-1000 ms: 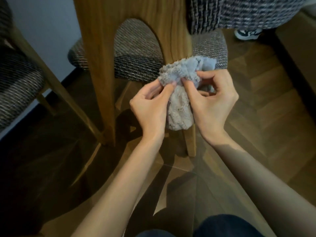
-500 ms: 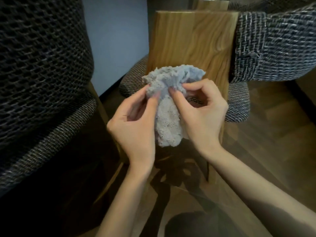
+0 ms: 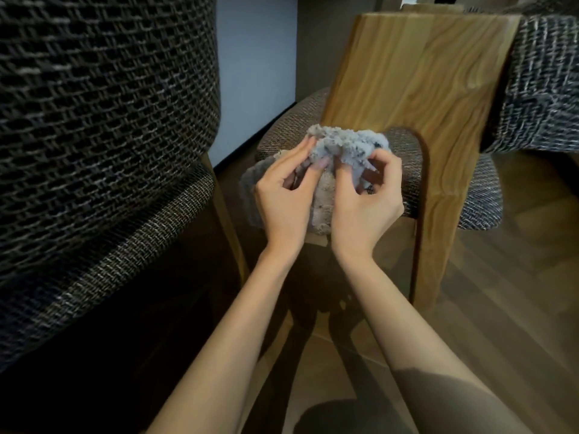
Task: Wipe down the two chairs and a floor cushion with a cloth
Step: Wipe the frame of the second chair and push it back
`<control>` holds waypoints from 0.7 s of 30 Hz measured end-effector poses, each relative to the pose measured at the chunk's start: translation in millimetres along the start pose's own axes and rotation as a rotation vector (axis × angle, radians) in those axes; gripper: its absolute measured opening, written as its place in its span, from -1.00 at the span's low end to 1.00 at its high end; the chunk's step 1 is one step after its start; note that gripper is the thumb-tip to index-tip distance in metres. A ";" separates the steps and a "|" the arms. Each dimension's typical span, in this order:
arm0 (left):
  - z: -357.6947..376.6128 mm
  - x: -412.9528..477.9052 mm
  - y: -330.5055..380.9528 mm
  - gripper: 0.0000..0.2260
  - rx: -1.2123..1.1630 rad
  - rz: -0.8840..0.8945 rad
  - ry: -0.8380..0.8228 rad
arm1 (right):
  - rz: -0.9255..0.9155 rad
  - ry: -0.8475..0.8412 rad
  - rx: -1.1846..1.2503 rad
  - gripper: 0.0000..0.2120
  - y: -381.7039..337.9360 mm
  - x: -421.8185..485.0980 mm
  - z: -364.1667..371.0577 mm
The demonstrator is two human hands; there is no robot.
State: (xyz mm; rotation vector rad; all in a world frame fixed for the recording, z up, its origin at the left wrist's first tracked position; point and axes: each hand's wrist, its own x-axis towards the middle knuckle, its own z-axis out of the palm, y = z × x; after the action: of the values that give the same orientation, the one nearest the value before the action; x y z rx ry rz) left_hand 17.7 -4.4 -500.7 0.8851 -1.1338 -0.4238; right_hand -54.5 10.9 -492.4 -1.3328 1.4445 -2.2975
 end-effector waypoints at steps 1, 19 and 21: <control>-3.0 -2.6 -6.6 -0.66 -0.010 -0.021 -0.010 | 0.003 -0.020 -0.011 -0.78 5.4 -4.1 -0.4; -74.3 -91.9 -132.2 -0.83 0.227 -0.455 -0.049 | 0.418 -0.570 -0.113 -0.83 114.2 -100.3 -17.0; -87.3 -103.1 -150.3 -0.85 0.297 -0.557 -0.100 | 0.557 -0.637 -0.120 -0.84 132.2 -120.0 -15.0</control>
State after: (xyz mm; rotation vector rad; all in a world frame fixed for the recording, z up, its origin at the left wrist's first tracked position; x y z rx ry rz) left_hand 76.2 11.0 -693.5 1.4632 -1.0457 -0.7729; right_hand -36.3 11.0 -670.6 -1.3014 1.4777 -1.3037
